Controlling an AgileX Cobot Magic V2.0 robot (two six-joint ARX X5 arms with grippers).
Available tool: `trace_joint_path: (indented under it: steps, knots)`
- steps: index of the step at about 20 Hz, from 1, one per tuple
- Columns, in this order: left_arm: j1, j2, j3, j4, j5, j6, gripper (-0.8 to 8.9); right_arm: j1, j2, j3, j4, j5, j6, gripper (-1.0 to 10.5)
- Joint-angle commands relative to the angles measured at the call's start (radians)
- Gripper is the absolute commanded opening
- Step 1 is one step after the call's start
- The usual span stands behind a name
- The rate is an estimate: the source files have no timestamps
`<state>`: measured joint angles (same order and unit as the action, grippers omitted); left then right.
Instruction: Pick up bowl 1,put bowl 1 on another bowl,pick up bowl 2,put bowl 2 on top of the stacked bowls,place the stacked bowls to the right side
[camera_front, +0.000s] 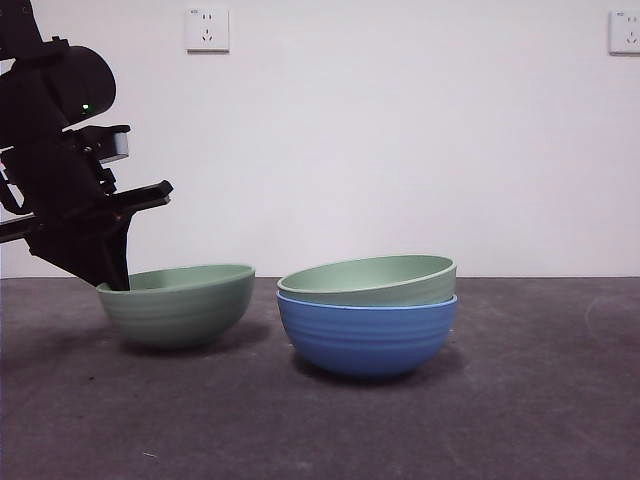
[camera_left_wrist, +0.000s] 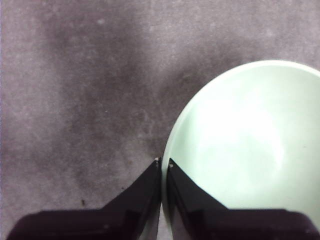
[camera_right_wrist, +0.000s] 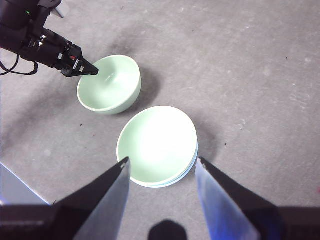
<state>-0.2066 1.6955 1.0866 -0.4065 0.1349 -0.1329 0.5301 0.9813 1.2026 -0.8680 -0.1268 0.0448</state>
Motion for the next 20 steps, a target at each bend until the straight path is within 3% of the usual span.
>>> trace_joint_path:
  steps: [1, 9, 14, 20]
  knots:
    - [-0.005, 0.003, 0.001, 0.01, 0.004, -0.003, -0.09, 0.0, 0.0, -0.003, 0.002, 0.003, 0.007, 2.2]
    - [-0.049, -0.124, 0.066, -0.057, 0.081, 0.002, -0.08, 0.0, 0.0, -0.003, -0.022, 0.003, 0.007, 2.2]
    - [-0.202, -0.167, 0.15, -0.134, 0.088, 0.006, -0.08, 0.0, 0.0, -0.003, -0.023, 0.003, 0.009, 2.2]
    - [-0.38, -0.097, 0.151, -0.038, 0.023, 0.005, -0.09, 0.001, 0.0, -0.003, -0.026, 0.003, 0.013, 2.2]
